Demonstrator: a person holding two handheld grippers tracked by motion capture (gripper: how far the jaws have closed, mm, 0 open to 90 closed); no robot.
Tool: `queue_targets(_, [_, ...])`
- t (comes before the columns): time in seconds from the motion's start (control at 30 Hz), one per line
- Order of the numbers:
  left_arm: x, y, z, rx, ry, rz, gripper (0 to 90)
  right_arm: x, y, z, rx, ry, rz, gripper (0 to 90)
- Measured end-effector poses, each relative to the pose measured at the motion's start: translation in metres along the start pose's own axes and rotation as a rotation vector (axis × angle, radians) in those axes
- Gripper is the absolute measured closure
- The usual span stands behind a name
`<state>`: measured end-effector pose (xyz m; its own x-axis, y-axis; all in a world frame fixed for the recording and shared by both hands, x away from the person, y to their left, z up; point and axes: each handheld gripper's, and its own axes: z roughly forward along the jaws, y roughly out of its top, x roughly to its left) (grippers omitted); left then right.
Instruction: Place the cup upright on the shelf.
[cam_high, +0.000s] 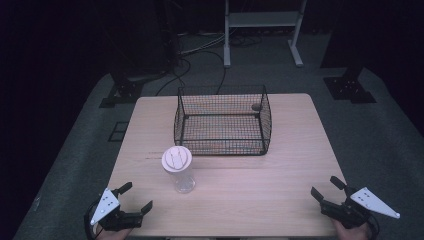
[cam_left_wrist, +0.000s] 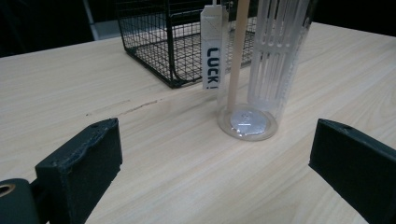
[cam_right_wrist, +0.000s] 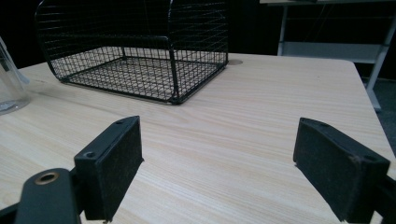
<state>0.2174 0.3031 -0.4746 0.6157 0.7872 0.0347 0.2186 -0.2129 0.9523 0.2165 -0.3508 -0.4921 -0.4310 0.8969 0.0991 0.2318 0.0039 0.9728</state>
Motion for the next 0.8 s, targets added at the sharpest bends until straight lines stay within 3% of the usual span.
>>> queue_targets(0.23, [0.0, 0.0, 0.003, 0.004, -0.013, 0.009, 1.5, -0.001, -0.001, 0.004, 0.022, 0.015, -0.01, 14.3])
queue_targets(0.47, [0.0, 0.006, 0.01, -0.025, -0.025, 0.011, 1.5, 0.001, -0.002, 0.002, 0.04, 0.007, -0.014, 14.2])
queue_targets(0.8, [-0.007, 0.011, 0.021, -0.024, -0.064, 0.029, 1.5, -0.001, -0.003, -0.001, 0.029, 0.002, -0.009, 14.2])
